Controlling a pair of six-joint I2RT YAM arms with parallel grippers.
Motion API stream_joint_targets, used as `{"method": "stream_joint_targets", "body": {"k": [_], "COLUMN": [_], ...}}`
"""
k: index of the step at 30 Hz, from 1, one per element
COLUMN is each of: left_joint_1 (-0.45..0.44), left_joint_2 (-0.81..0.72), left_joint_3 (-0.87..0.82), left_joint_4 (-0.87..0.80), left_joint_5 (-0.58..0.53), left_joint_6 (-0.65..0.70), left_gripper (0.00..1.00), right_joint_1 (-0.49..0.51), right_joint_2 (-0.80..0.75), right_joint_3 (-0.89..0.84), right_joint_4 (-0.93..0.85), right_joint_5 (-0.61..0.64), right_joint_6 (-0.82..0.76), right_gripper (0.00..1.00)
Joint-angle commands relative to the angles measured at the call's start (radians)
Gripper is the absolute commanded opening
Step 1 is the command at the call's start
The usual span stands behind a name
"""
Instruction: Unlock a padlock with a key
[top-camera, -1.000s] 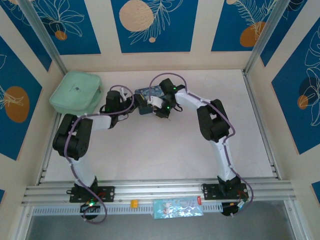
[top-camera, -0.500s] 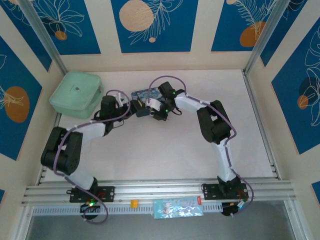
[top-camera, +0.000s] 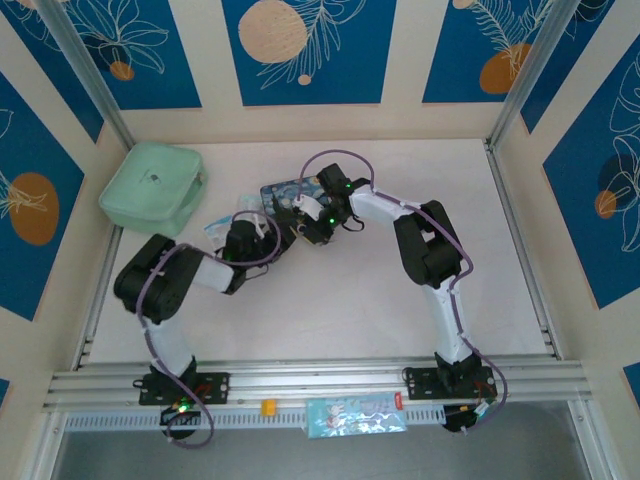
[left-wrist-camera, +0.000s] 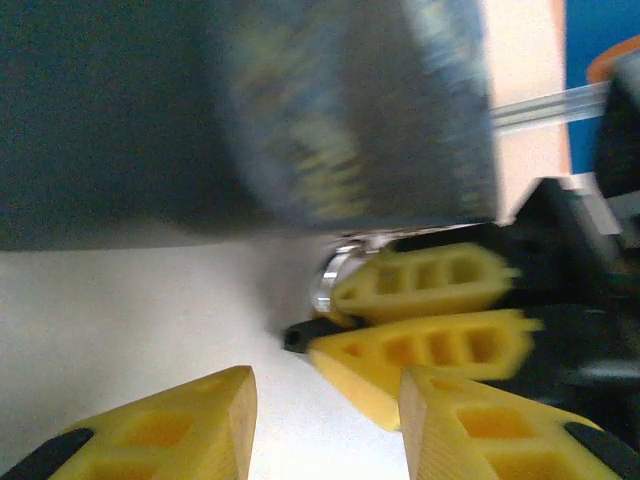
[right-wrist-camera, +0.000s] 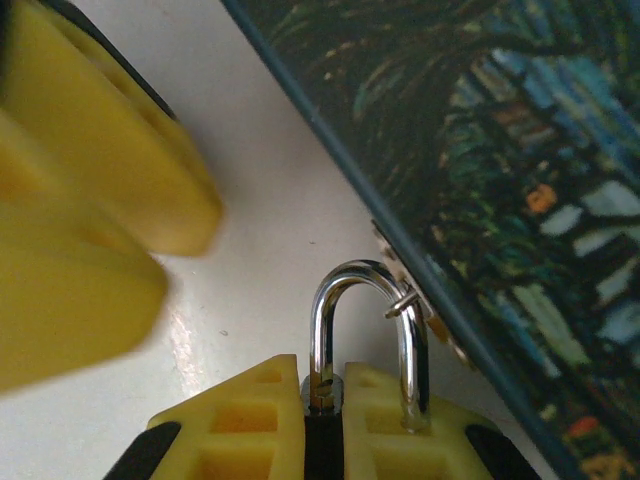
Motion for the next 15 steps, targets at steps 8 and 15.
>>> {"method": "stream_joint_targets", "body": {"k": [8,15], "left_joint_1": [-0.042,-0.05], "left_joint_2": [0.142,0.185], "left_joint_3": [0.073,0.136], "left_joint_4": [0.281,0.297], "left_joint_5": [-0.112,-0.121], "left_joint_6": [-0.071,-0.077], "left_gripper": [0.42,0.29], "right_joint_1": [-0.002,-0.009], "right_joint_2": [-0.039,-0.044], "right_joint_3": [0.0,-0.004], "right_joint_4": [-0.026,-0.033], "right_joint_5": [-0.169,-0.201], "right_joint_6": [0.057,0.063], "right_gripper": [0.0,0.0]}}
